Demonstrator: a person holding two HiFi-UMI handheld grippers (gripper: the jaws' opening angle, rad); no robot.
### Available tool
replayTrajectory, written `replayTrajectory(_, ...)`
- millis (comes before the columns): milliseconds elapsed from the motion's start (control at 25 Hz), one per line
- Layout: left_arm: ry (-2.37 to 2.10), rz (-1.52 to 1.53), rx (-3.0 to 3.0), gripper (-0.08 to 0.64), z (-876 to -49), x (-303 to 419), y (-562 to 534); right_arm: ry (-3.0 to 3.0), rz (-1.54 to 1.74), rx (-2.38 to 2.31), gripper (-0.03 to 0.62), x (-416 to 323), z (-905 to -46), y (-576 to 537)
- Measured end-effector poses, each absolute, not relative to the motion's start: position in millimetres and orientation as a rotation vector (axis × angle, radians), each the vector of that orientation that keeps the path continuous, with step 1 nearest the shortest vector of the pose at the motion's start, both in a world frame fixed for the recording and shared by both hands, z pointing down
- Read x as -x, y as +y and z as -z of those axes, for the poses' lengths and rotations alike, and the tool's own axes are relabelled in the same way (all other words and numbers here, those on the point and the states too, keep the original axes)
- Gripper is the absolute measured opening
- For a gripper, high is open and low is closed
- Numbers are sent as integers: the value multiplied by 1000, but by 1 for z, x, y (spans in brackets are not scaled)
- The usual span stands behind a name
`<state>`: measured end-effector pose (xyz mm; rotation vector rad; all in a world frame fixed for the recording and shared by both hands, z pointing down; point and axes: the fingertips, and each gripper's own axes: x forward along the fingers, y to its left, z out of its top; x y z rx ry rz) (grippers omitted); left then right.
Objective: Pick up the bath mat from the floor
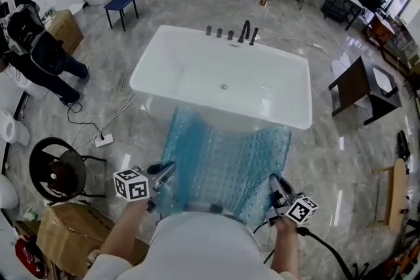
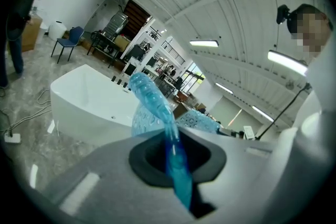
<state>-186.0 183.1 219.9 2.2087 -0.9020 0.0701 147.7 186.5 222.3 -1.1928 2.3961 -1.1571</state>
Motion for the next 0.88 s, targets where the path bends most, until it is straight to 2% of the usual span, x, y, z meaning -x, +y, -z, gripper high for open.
replayTrajectory(880, -891, -5, -2200, 12, -212, 198, 183, 2395, 1130, 1217, 48, -144, -214, 196)
